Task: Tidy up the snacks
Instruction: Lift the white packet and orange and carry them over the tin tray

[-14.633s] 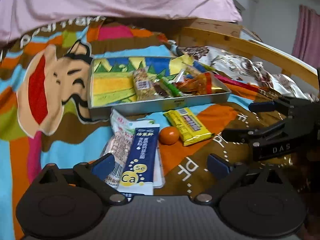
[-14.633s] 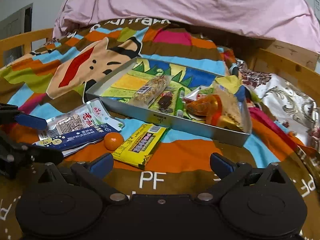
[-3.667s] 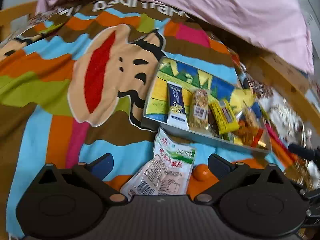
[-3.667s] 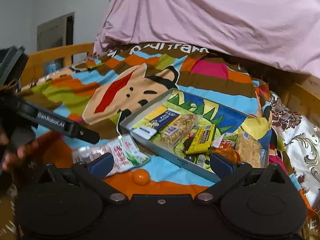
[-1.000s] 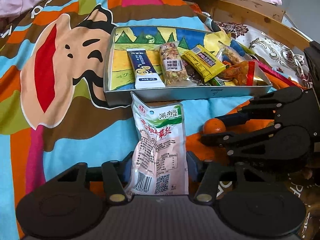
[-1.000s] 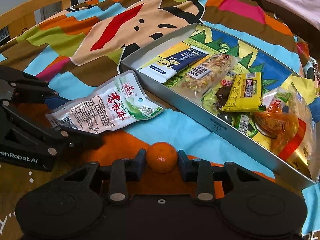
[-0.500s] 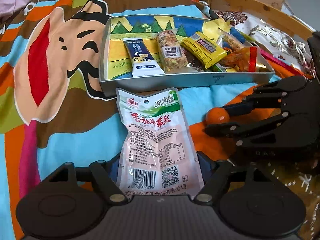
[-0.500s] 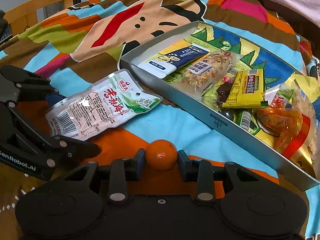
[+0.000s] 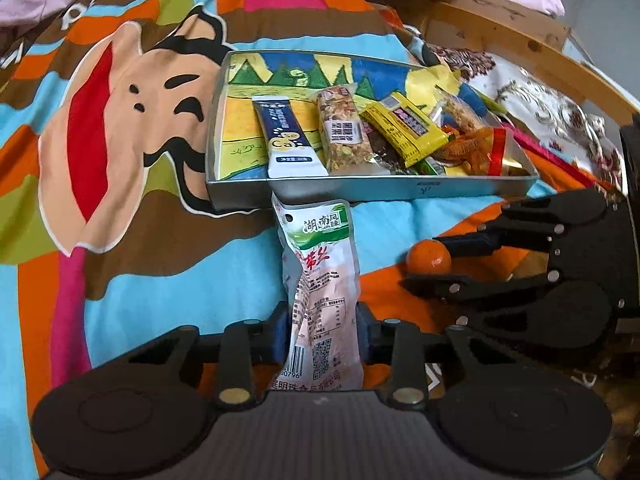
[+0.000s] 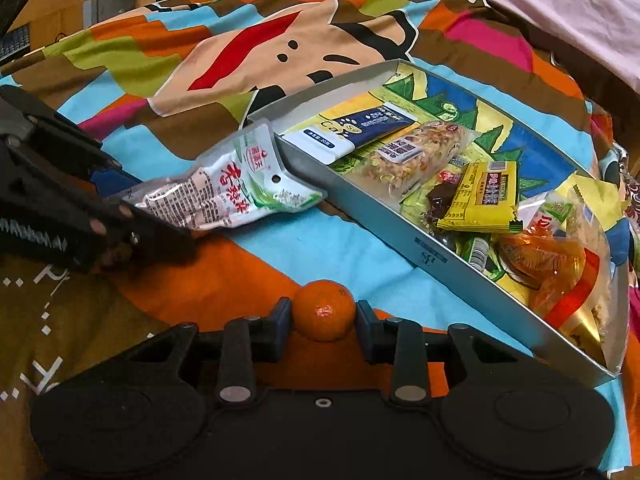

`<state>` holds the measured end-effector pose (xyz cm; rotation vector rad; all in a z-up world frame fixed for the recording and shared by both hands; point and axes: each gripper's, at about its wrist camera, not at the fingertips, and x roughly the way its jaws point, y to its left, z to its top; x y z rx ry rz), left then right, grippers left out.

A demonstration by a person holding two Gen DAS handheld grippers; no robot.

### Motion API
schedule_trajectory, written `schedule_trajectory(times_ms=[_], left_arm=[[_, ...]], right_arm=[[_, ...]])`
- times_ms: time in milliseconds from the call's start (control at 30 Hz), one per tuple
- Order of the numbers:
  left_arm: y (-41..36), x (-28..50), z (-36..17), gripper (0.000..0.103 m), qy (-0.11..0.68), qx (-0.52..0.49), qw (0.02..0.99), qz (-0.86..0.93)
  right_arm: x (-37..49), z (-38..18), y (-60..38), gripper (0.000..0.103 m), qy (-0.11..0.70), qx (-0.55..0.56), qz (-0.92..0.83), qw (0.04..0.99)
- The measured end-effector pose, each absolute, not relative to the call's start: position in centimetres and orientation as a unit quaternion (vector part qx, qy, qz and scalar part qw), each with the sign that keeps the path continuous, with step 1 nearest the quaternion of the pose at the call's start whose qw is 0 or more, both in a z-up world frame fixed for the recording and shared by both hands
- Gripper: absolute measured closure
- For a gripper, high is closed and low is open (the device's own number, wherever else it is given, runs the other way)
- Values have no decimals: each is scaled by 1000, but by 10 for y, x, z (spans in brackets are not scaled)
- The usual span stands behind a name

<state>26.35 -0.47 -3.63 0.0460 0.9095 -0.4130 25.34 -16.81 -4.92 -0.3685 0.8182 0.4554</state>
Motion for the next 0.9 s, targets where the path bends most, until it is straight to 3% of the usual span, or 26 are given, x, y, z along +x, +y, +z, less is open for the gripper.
schedule_trajectory(times_ms=[233,667,900], left_arm=[[5,263,-27,67,424,-36,881,-207],[2,252,-17,68,424,-35,878,-218],[2,242,-2,68,390,-41,889,-237]], right_arm=[[251,-47,-165,67,380,-191,217,879],[243,-32,-171,67,374,-191,199,885],[244,-6,-178,67,327,-177,181,910]])
